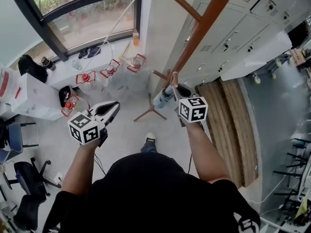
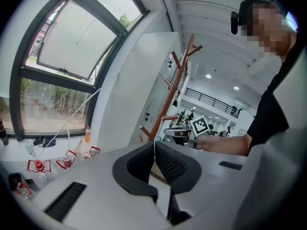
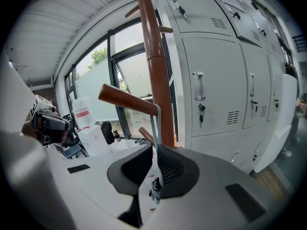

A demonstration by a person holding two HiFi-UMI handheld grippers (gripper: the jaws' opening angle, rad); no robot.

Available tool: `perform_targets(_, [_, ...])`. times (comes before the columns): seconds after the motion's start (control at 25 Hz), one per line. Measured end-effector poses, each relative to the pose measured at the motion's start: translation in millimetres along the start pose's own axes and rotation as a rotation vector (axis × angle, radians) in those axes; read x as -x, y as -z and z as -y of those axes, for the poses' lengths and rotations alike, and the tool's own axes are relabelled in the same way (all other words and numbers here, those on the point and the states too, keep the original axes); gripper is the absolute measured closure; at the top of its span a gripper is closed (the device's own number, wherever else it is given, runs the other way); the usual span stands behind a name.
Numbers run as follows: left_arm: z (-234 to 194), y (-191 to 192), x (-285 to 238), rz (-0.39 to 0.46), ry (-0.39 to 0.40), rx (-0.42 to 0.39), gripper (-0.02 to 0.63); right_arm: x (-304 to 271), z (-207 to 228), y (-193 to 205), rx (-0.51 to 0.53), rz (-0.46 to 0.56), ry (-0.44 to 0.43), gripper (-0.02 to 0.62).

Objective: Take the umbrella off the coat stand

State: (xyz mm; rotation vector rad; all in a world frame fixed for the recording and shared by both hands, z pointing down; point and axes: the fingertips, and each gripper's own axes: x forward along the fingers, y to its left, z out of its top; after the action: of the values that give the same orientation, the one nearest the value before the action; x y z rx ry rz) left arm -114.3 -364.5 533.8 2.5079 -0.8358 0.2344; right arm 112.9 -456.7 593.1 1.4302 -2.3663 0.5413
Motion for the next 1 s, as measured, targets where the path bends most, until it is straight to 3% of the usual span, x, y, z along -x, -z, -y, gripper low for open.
perform_targets(1.0, [-13.8,18.2,-18.2,-0.029,-0.004,0.038,0.578,-32.9,3.5,1.5,-0.002,-0.028,-0.034,0.532])
